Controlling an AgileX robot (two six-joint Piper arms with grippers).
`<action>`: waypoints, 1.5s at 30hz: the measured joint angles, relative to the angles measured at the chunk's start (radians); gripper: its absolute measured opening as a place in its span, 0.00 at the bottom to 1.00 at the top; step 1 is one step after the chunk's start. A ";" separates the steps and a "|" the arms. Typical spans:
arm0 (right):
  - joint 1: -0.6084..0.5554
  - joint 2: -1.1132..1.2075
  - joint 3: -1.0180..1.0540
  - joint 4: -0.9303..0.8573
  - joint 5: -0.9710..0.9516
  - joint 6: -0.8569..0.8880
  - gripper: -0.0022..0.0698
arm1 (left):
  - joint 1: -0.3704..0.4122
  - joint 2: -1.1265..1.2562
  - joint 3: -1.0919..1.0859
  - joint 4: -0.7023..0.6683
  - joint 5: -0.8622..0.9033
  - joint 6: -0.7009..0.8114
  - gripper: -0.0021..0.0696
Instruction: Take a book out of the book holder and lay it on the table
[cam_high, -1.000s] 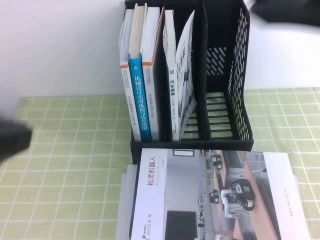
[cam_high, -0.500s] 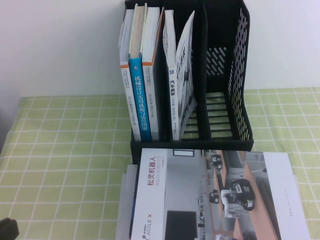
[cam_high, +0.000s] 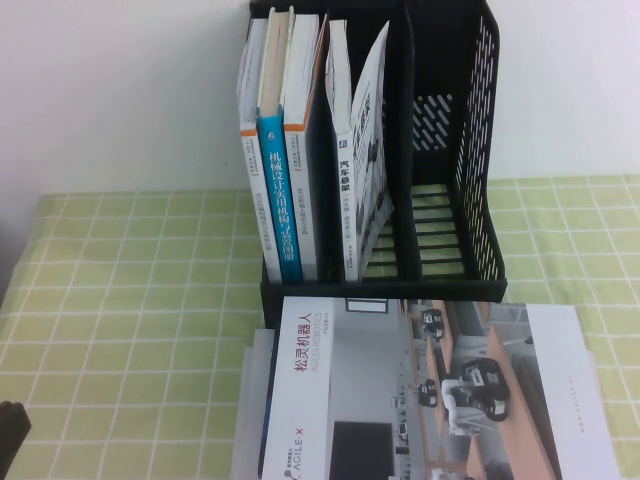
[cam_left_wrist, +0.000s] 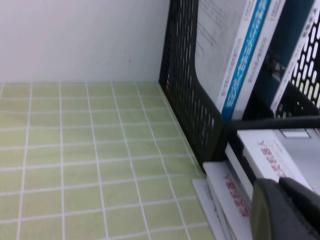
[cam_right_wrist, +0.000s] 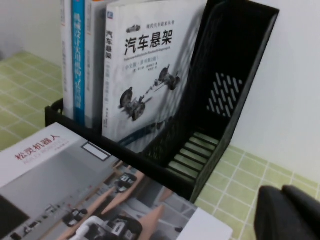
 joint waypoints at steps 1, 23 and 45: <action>0.000 -0.005 0.020 -0.025 -0.020 0.033 0.03 | 0.000 0.000 0.000 0.000 -0.008 0.000 0.03; 0.000 -0.008 0.073 -0.093 0.039 0.108 0.03 | 0.000 0.000 0.002 0.000 -0.015 -0.002 0.03; 0.000 -0.008 0.073 -0.100 0.041 0.111 0.03 | 0.097 -0.238 0.344 0.267 -0.126 -0.321 0.03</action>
